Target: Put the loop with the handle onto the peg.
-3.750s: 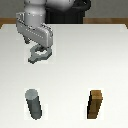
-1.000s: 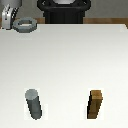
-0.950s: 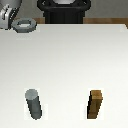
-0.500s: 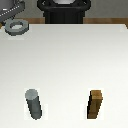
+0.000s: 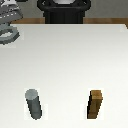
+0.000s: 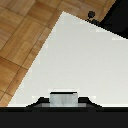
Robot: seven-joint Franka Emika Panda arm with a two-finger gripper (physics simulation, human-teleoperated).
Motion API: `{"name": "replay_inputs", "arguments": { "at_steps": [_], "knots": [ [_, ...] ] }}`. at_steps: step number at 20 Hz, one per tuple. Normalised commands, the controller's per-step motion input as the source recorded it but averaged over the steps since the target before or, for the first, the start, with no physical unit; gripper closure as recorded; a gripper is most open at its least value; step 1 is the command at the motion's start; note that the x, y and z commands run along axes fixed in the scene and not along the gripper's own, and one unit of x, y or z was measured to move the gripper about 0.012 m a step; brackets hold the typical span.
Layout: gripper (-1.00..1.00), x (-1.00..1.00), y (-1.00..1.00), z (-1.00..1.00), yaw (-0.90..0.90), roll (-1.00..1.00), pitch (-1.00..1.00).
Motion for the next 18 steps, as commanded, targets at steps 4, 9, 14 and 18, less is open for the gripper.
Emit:
{"name": "replay_inputs", "arguments": {
  "at_steps": [4, 9, 14, 18],
  "knots": [
    [1.00, 1.00, 0.00, 0.00, 0.00, 0.00, 0.00],
    [1.00, 1.00, 0.00, 0.00, 0.00, 0.00, 0.00],
    [1.00, 1.00, 0.05, 0.00, 0.00, 0.00, 0.00],
    [1.00, 0.00, 0.75, 0.05, 0.00, 0.00, 0.00]
  ]
}}
